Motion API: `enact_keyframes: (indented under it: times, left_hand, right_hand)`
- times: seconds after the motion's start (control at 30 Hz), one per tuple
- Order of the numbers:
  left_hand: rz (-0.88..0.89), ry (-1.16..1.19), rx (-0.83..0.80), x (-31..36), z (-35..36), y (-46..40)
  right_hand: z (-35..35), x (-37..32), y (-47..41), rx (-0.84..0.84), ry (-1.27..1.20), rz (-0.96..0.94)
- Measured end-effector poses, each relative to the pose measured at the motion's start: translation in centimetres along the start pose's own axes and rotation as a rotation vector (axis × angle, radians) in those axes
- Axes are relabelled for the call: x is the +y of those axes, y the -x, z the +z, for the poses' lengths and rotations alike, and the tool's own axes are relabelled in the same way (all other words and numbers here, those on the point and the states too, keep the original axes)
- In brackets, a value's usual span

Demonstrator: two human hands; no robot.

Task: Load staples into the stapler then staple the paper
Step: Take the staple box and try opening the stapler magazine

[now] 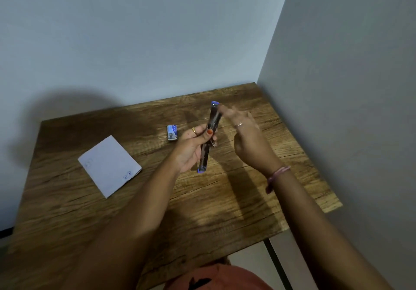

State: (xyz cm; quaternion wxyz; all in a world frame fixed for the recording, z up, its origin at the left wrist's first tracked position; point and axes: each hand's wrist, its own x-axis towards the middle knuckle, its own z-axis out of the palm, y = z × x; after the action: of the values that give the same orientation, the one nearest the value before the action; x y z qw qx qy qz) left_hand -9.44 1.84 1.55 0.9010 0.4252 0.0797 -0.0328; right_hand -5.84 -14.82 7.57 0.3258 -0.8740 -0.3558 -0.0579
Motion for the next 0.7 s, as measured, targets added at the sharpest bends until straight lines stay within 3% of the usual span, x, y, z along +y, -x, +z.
enact_keyframes:
  times: [0.07, 0.1, 0.17, 0.2, 0.23, 0.33, 0.4, 0.47, 0.5, 0.53, 0.6, 0.63, 0.7]
  left_hand:
    - [-0.032, -0.020, 0.013, -0.4, -0.1, 0.2]
    - [-0.039, -0.016, 0.030, -0.7, -0.2, 0.3]
    - [-0.033, 0.001, 0.054, -0.8, -0.4, 0.4]
    - [-0.028, 0.008, 0.060, -0.8, -0.3, 0.5]
    - [-0.025, 0.017, 0.065, -0.7, -0.2, 0.5]
    - [-0.024, 0.034, 0.068, -0.7, 0.3, 0.7]
    - [-0.036, 0.031, 0.068, -0.7, 0.2, 0.9]
    - [-0.046, 0.031, 0.057, -0.6, 0.1, 1.1]
    - [-0.048, 0.034, 0.054, -0.6, 0.1, 1.1]
    - [-0.047, 0.038, 0.050, -0.5, 0.1, 1.2]
    - [-0.049, 0.050, 0.042, -0.4, 0.4, 1.3]
    - [-0.055, 0.057, 0.041, -0.4, 0.5, 1.3]
    - [-0.069, 0.069, 0.044, -0.6, 0.6, 1.5]
  right_hand:
    - [-0.8, 0.5, -0.4, -0.077, 0.152, -0.030]
    - [-1.4, 0.8, -0.7, 0.003, 0.158, -0.014]
    - [-2.5, 0.5, -1.1, 0.264, -0.065, 0.055]
    - [-2.6, 0.4, -1.1, 0.301, -0.137, 0.058]
    - [-2.5, 0.1, -1.2, 0.239, -0.135, 0.050]
    - [-1.6, 0.6, -1.0, -0.169, 0.133, -0.051]
    - [-2.2, 1.0, -1.4, -0.033, 0.087, -0.001]
    - [-2.7, 0.9, -1.6, 0.279, -0.224, 0.103]
    - [-2.5, 0.9, -1.5, 0.311, -0.273, 0.129]
    - [-2.4, 0.5, -1.5, 0.260, -0.280, 0.125]
    - [-1.5, 0.5, -1.1, -0.080, 0.070, 0.046]
    - [-1.4, 0.8, -1.0, -0.174, 0.200, 0.027]
    - [-2.1, 1.0, -1.5, -0.023, 0.137, 0.042]
